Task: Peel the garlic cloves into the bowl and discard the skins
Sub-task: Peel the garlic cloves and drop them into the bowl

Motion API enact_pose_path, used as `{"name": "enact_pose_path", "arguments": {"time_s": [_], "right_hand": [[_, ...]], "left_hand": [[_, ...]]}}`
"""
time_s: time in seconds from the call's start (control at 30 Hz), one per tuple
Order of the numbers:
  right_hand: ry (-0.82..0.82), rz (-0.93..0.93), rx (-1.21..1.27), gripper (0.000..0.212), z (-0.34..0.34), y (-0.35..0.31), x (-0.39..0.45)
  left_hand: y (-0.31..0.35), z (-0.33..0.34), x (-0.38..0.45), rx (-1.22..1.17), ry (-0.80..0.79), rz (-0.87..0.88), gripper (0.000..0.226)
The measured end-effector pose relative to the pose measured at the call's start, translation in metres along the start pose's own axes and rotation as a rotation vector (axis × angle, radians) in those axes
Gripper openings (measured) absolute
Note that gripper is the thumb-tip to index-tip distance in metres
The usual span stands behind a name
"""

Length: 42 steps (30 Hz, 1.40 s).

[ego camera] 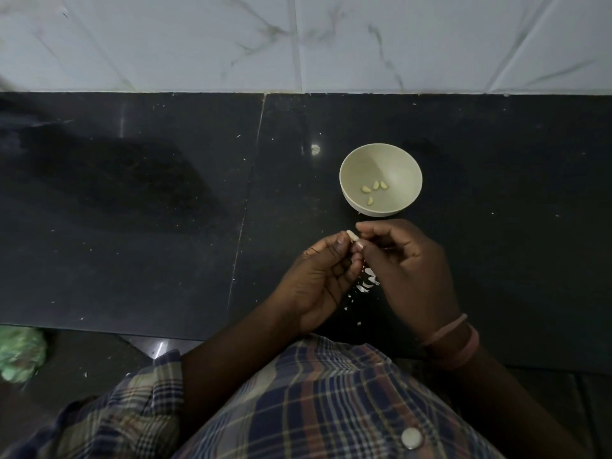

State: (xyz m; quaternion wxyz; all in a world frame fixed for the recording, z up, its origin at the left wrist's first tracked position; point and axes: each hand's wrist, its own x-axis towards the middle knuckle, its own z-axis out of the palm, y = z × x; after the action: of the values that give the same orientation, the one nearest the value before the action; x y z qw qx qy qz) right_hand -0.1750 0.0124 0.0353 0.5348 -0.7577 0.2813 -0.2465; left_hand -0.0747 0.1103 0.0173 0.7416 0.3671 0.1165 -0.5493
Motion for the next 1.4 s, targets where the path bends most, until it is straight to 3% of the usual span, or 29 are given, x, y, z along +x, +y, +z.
{"name": "enact_pose_path", "arguments": {"time_s": [0.1, 0.33, 0.6, 0.83, 1.1, 1.4], "right_hand": [[0.011, -0.079, -0.091, 0.017, 0.0, -0.002, 0.0], [0.048, 0.144, 0.128, 0.009, 0.005, -0.005, -0.001], [0.049, 0.187, 0.222, 0.007, 0.006, -0.009, -0.002], [0.007, 0.143, 0.087, 0.008, 0.006, -0.005, -0.005], [-0.05, -0.069, -0.238, 0.01, -0.002, -0.003, -0.001], [-0.115, -0.095, -0.308, 0.009, -0.004, 0.005, 0.001]], "left_hand": [[0.0, -0.001, -0.001, 0.005, 0.006, 0.003, 0.011], [-0.001, -0.006, -0.003, 0.082, -0.044, 0.039, 0.015], [0.003, 0.0, -0.006, 0.183, -0.045, 0.134, 0.024], [0.002, -0.001, -0.006, 0.174, -0.03, 0.141, 0.018], [0.0, -0.005, -0.004, 0.177, -0.057, 0.198, 0.021], [0.0, -0.008, -0.002, 0.258, -0.031, 0.183, 0.019]]}}
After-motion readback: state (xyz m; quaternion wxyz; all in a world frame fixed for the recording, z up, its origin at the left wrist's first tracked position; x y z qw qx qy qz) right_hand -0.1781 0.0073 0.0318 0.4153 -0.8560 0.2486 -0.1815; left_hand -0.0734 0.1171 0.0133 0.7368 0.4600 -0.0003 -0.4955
